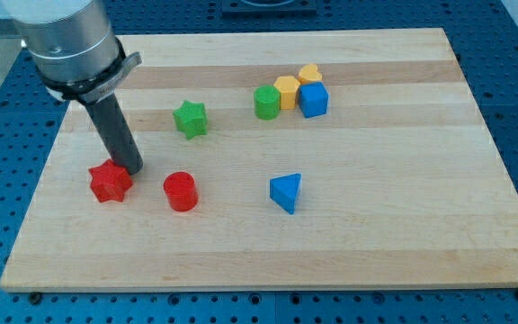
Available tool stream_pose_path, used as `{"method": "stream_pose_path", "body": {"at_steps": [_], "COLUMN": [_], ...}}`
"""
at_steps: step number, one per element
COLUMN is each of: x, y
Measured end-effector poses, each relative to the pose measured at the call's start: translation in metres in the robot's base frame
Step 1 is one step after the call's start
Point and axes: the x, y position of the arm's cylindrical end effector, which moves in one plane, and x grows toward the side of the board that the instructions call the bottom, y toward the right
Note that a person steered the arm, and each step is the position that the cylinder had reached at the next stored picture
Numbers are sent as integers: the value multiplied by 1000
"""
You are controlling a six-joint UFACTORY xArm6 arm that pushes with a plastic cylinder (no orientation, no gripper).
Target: Move the red circle into the right side of the red star
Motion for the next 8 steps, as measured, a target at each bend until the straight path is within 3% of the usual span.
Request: {"method": "stream_pose_path", "body": {"at_steps": [2, 4, 5, 6, 8], "x": [12, -8, 15, 39, 44], "y": [14, 112, 124, 125, 89]}}
